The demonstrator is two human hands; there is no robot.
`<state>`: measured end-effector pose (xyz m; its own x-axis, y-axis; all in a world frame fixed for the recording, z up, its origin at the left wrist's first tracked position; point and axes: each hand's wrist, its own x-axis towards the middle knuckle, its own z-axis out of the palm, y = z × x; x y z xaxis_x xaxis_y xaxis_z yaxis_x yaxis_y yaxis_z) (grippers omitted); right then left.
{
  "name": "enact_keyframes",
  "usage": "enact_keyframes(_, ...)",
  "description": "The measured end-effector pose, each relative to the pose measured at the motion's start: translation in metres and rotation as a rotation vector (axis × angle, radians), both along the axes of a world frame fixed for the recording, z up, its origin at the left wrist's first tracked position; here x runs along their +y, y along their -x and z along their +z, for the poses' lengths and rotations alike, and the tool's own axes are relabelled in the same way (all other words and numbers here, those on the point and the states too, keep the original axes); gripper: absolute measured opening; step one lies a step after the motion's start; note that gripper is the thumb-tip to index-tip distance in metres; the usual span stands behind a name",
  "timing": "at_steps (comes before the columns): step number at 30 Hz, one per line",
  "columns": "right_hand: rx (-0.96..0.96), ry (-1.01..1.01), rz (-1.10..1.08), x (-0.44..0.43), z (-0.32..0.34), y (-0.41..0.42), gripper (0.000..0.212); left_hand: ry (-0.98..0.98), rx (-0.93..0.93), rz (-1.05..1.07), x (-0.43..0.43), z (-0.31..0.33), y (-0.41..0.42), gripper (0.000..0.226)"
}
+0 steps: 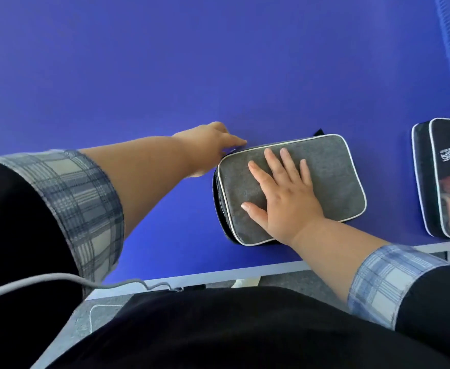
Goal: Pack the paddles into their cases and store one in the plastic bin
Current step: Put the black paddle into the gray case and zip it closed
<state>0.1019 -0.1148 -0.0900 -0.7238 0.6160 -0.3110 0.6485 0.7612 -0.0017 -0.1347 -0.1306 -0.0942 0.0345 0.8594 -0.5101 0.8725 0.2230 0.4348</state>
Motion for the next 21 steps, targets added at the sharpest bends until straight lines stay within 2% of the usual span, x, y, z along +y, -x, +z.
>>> enact_keyframes(3, 0.0, -0.01, -0.005, 0.0, -0.001, 0.0, 0.079, -0.021, 0.007, -0.136, 0.01, 0.0, 0.012, 0.031)
enact_keyframes(6, 0.004, -0.017, -0.015, 0.0, -0.002, -0.001, 0.079, -0.091, 0.036, -0.155, 0.003, -0.006, 0.022, 0.02)
enact_keyframes(13, -0.031, -0.027, -0.022, 0.0, -0.002, 0.0, 0.079, -0.243, 0.045, -0.145, -0.038, -0.015, 0.021, 0.026)
enact_keyframes(21, -0.04, -0.038, -0.015, 0.0, 0.0, 0.002, 0.078, -0.233, 0.01, -0.085, -0.086, -0.012, -0.005, 0.021)
